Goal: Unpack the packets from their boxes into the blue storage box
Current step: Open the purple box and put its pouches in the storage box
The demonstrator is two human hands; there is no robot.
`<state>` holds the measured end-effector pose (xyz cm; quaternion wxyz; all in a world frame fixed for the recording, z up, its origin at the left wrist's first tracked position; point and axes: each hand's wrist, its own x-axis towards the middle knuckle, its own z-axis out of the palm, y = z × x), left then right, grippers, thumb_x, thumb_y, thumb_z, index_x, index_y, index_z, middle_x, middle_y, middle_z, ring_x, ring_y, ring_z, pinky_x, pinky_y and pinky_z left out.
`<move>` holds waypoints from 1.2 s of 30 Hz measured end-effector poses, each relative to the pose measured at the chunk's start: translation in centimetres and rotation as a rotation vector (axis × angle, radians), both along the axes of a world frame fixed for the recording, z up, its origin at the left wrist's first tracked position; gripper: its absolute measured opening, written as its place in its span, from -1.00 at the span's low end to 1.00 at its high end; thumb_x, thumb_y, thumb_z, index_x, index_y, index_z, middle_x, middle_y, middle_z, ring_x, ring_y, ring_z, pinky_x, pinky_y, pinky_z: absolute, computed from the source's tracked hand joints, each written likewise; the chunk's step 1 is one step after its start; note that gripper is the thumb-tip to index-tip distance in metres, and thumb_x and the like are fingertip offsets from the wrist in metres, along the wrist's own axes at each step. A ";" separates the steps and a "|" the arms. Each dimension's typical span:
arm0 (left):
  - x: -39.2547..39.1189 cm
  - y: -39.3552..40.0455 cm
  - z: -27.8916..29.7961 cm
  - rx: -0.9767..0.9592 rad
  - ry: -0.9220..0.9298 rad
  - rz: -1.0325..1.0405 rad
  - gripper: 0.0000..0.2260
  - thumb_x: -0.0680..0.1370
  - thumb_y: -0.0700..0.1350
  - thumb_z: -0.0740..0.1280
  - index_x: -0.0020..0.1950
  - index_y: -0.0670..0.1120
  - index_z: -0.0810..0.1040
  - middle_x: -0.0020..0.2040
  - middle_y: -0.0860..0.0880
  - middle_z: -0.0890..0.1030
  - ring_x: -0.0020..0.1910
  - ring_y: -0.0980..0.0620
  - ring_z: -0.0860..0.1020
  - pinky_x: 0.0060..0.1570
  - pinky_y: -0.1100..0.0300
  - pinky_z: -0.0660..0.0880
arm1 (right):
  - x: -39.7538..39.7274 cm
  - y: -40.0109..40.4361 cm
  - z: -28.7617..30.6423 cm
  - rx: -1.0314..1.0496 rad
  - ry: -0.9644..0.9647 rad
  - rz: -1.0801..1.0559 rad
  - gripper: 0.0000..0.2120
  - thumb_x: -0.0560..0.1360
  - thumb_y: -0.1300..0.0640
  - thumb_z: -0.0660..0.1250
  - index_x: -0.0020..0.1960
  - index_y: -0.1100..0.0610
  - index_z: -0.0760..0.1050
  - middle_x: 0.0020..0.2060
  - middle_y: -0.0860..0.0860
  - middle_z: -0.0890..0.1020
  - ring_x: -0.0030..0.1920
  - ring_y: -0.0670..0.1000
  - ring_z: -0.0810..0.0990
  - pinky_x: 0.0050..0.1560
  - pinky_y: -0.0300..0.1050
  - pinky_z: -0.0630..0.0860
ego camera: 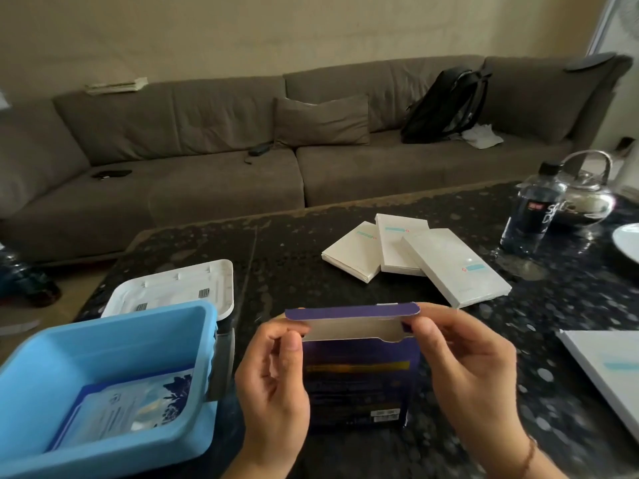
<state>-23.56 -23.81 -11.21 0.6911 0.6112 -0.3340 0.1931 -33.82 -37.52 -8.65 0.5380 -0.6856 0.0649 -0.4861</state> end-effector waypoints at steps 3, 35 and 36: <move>-0.5 0.1 0.5 -0.085 0.067 -0.051 -0.89 0.56 -0.06 0.25 -0.13 0.07 0.53 -0.10 0.22 0.67 -0.12 0.23 0.62 -0.16 0.46 0.50 | -0.2 0.1 0.1 0.205 -0.007 0.042 -0.83 0.42 -0.03 0.45 -0.03 -0.04 0.54 -0.21 0.04 0.72 -0.26 0.00 0.70 -0.30 -0.30 0.57; -1.1 3.6 0.1 0.177 -0.049 -0.315 -0.68 0.43 0.09 0.51 0.01 0.08 0.42 -0.03 0.11 0.63 -0.05 0.00 0.64 -0.04 0.26 0.55 | -0.5 -2.0 4.6 -0.129 0.830 0.430 -0.58 0.51 -0.30 0.20 -0.06 -0.04 0.69 -0.12 -0.10 0.73 -0.06 -0.06 0.68 0.09 0.04 0.56; -1.5 3.8 0.0 0.198 -0.046 -0.309 -0.64 0.40 0.08 0.54 0.03 0.10 0.41 -0.02 0.14 0.63 -0.04 0.03 0.64 -0.04 0.30 0.55 | -0.6 -1.9 4.9 -0.213 0.872 0.456 -0.55 0.49 -0.34 0.18 -0.05 -0.05 0.69 -0.13 -0.11 0.73 -0.06 -0.05 0.68 0.11 0.09 0.55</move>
